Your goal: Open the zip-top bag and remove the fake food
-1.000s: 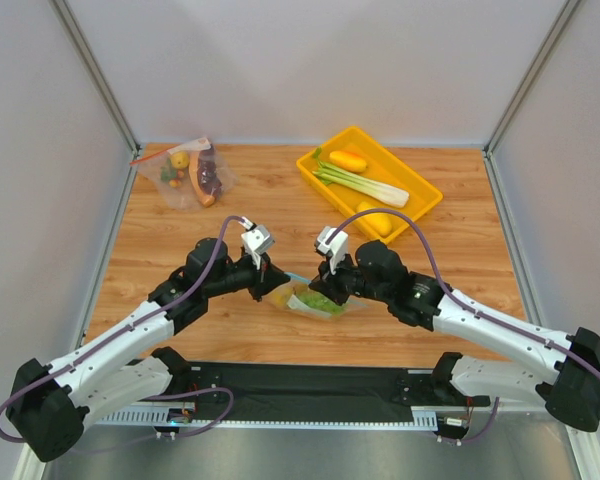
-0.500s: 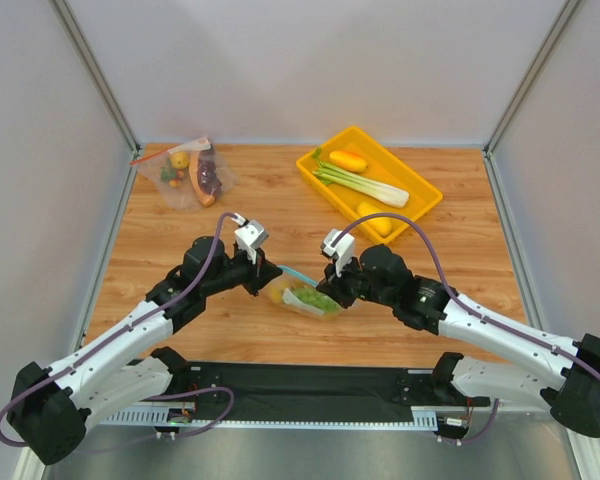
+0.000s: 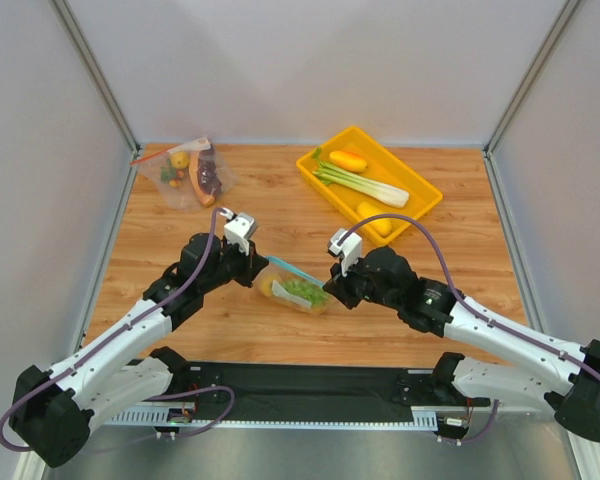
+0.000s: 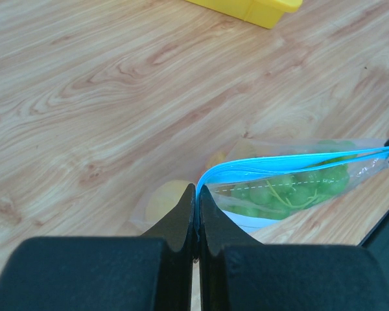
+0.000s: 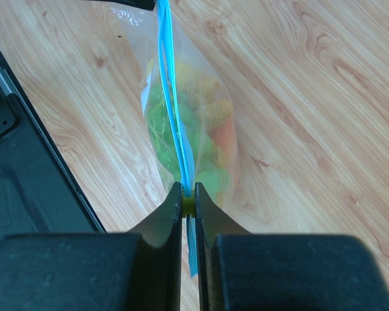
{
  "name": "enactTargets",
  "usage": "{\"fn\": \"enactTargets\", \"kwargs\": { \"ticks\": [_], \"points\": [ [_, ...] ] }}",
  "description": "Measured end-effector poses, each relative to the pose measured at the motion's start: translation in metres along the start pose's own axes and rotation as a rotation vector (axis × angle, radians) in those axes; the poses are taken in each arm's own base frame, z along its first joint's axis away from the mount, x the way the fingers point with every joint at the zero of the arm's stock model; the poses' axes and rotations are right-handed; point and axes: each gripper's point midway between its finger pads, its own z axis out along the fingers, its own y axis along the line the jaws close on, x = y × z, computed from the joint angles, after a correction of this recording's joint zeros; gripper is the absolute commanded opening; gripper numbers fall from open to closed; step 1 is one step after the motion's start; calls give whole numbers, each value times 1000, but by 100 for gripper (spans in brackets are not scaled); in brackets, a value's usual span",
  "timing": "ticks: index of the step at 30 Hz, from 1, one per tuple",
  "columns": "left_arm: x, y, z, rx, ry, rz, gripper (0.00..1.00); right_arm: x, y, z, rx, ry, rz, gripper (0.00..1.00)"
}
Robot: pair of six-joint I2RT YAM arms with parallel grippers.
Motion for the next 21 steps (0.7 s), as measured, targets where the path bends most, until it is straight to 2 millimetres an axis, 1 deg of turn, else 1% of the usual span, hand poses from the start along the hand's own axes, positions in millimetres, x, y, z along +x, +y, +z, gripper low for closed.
{"fn": "enactTargets", "kwargs": {
  "ticks": [8,16,18,19,20,21],
  "points": [
    [2,15,-2,-75,9,-25,0,3,-1,-6,9,-2,19,0],
    [4,16,-2,-80,15,-45,0,1,0,-8,8,-11,33,0],
    [3,15,-2,-70,14,-43,0,0,0,-9,8,-11,34,2],
    [2,14,-1,-61,9,-40,0,2,0,-9,9,-7,34,8],
    [1,12,-1,-49,3,-37,0,3,0,-9,10,-2,34,18],
    [-1,11,-2,-35,-7,-33,0,4,0,-10,10,4,38,37]
  ]
}}
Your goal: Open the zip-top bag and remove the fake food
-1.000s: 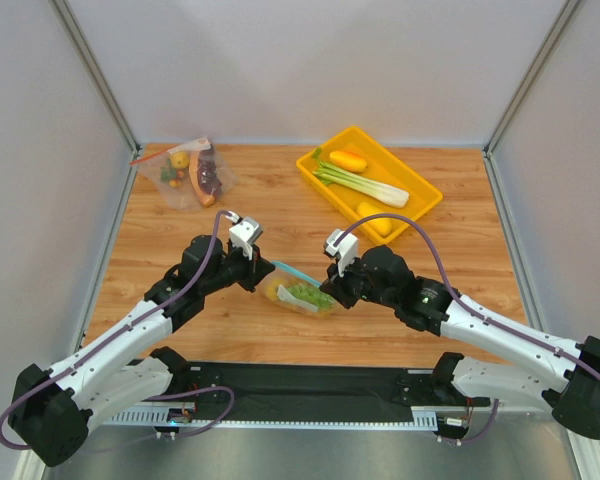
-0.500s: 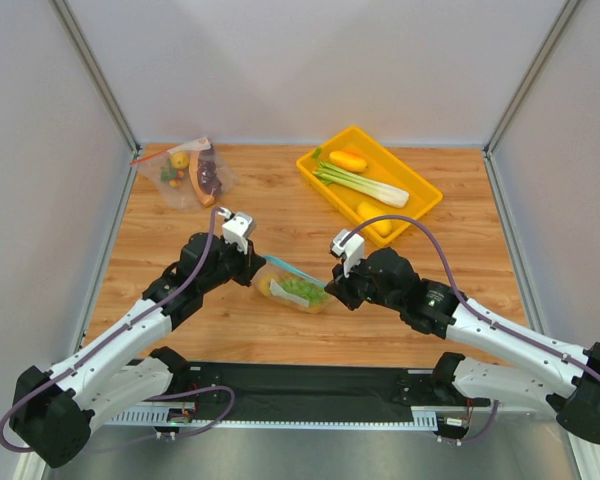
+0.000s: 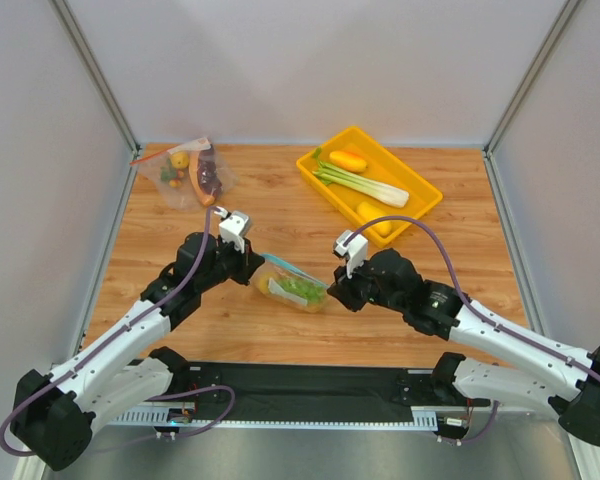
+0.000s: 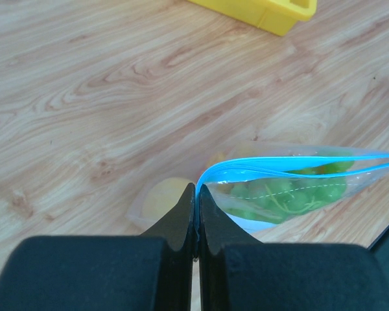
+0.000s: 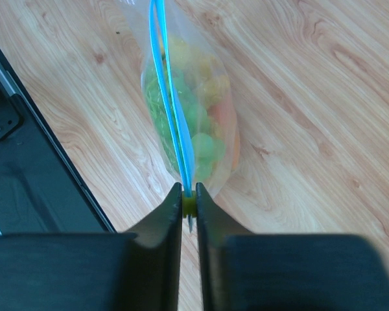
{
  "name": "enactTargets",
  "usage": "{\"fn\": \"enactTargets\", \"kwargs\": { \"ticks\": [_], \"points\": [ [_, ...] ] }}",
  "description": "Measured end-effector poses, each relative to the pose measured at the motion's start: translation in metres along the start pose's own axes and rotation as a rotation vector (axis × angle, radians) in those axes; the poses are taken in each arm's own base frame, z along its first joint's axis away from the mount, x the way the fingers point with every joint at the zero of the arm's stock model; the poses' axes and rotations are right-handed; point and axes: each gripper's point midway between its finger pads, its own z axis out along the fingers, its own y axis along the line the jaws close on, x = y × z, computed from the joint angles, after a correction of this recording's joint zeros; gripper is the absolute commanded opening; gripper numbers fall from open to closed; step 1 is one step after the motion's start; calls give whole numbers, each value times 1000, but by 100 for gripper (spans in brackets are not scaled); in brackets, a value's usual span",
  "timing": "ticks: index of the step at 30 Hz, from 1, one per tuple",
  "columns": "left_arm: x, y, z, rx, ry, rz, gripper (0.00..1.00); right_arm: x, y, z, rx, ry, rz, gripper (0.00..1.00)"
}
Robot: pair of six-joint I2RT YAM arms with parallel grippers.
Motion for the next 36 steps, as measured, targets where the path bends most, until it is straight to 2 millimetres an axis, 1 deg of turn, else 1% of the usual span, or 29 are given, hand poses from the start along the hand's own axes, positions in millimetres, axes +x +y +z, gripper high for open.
{"fn": "enactTargets", "kwargs": {
  "ticks": [2,5,7,8,10,12,15,17,20,22,30,36],
  "points": [
    [-2,-1,-2,17,-23,16,0,5,-1,-2,6,22,3,55],
    [-6,-8,-5,58,-51,46,0,5,-2,-5,13,36,1,63],
    [-9,-18,-6,111,-72,72,0,-4,-1,-8,14,23,-1,64],
    [-10,-24,-6,137,-77,81,0,-14,0,-10,12,2,-2,64],
    [-9,-34,-7,185,-79,97,0,-28,2,-12,8,-33,-5,64],
    [-9,-41,-8,221,-78,112,0,-44,4,-13,2,-75,-11,61],
    [-6,-51,-8,269,-70,130,0,-56,5,-5,0,-92,-23,56],
    [-4,-56,-8,288,-63,142,0,-55,5,5,1,-76,-29,54],
    [-2,-60,-8,301,-60,154,0,-45,4,17,-3,-31,-35,51],
    [-2,-61,-9,305,-59,157,0,-40,5,21,-8,-11,-35,50],
    [-1,-62,-9,309,-55,161,0,-38,11,22,-43,-5,-33,46],
    [0,-62,-9,309,-52,161,0,-30,13,26,-60,11,-28,43]
  ]
}}
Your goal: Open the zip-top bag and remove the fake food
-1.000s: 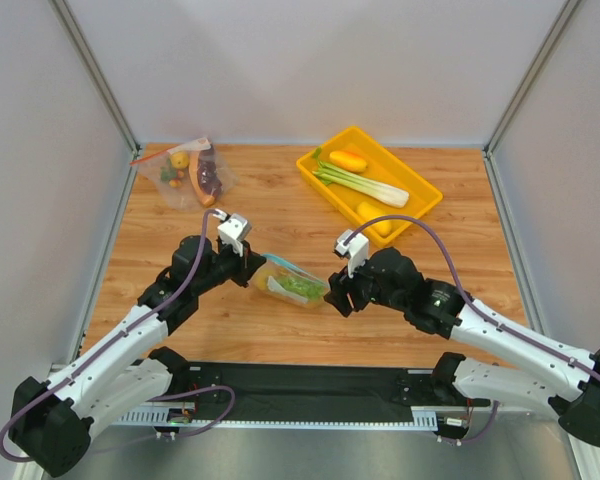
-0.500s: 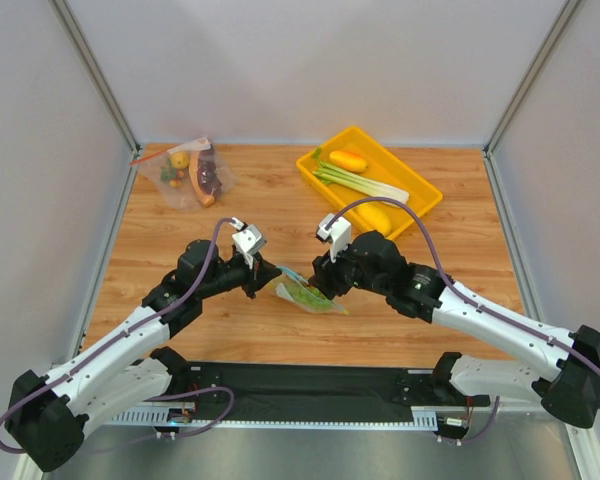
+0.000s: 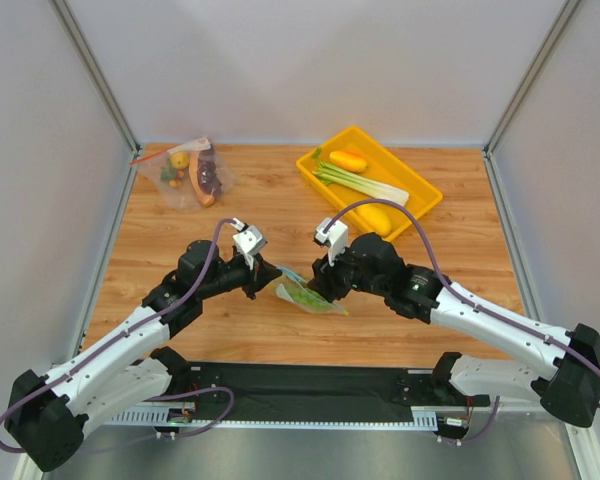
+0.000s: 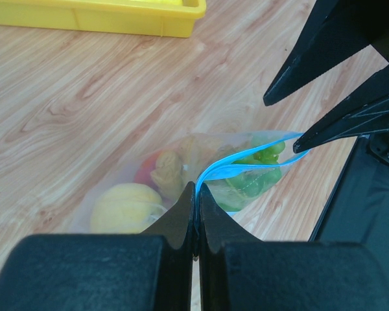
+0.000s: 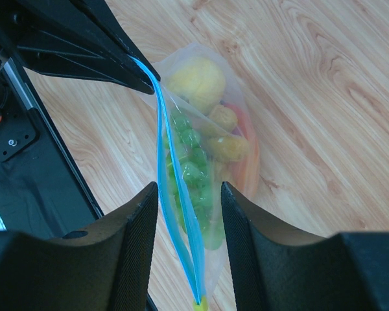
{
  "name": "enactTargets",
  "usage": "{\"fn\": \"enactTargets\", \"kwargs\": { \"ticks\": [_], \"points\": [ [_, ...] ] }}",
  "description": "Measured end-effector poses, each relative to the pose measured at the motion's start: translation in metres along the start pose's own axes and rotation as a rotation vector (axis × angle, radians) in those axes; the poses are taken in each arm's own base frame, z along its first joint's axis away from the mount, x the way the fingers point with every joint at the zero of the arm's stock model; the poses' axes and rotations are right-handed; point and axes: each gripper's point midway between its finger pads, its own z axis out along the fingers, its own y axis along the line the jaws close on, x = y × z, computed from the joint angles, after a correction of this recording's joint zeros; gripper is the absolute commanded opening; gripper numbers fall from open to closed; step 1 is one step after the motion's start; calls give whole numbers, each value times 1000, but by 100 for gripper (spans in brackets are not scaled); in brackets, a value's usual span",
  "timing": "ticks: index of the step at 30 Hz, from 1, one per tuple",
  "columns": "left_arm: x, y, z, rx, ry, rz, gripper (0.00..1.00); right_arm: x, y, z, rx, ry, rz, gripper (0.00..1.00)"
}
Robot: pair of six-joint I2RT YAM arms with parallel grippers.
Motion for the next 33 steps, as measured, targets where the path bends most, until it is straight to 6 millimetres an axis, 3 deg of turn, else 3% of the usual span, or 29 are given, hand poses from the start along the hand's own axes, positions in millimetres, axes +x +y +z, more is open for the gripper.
{"fn": "enactTargets", "kwargs": {
  "ticks": [7,11,15,16,17,18,21,24,29,33],
  "points": [
    [2,-1,0,2,7,6,0,8,0,9,-7,30,8,41],
    [2,-2,0,3,8,8,0,12,0,14,-8,47,11,36],
    [2,-2,0,1,6,13,0,16,-1,19,-7,61,18,17],
    [1,-2,0,-2,5,14,0,17,-1,20,-7,64,21,6],
    [1,-2,0,-4,5,15,3,18,-1,21,-7,68,25,1],
    [1,-1,-1,-8,6,15,19,19,-1,22,-6,73,28,0],
    [1,1,-2,-30,7,10,50,20,-2,25,2,81,40,0],
    [-7,4,-6,-62,-10,-1,62,17,-3,27,15,78,55,0],
    [-37,3,-20,-121,-91,-23,63,4,-7,31,53,55,106,0],
    [-58,4,-28,-166,-126,-79,58,-2,-13,35,105,44,153,0]
  ]
}}
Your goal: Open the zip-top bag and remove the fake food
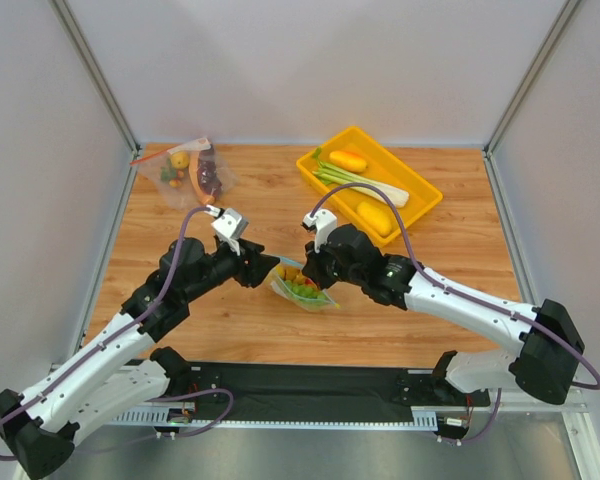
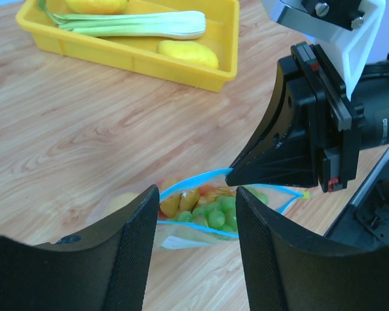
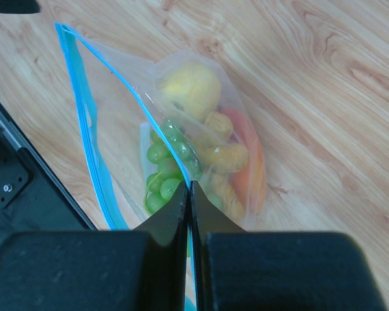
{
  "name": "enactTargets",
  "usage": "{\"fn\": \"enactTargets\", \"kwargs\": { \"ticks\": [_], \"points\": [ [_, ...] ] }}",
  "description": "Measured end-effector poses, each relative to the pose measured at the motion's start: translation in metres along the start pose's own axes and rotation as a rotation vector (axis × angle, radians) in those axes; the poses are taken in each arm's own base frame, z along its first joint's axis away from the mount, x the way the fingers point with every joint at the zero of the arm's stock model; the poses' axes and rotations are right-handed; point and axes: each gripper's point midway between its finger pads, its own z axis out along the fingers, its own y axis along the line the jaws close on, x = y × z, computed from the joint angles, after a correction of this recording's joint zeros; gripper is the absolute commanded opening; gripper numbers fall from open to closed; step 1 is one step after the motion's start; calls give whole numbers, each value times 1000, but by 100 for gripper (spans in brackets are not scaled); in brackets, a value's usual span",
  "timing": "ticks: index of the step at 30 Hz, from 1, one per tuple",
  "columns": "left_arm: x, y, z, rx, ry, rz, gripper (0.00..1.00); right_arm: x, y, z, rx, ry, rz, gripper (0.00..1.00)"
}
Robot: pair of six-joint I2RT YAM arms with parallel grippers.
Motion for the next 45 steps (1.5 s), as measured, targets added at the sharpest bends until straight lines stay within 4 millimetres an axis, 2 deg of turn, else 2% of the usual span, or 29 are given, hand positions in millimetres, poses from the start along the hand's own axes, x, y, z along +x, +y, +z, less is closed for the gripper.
{"fn": "enactTargets", "kwargs": {
  "ticks": [4,10,15,19,26,32,35,40,45],
  "points": [
    [-1,1,5,-44,52,-85,48,-6,-3,4,32,-9,33,0],
    [43,2,11,-95,226,-199,46,-16,-4,6,53,-28,69,0],
    [62,1,8,-132,300,-244,48,-16,-4,7,61,-28,82,0],
    [65,1,5,-155,307,-252,56,-14,-6,9,69,-23,87,0],
    [47,3,-11,-191,223,-247,56,-12,-10,16,97,-12,92,0],
    [55,13,-19,-255,242,-257,58,-20,-12,19,120,-23,99,0],
    [67,14,-20,-265,269,-272,60,-24,-13,20,132,-26,102,0],
    [102,19,-24,-292,346,-296,61,-29,-14,20,139,-35,106,0],
    [115,18,-24,-289,372,-323,61,-31,-16,22,145,-35,109,0]
  ]
}}
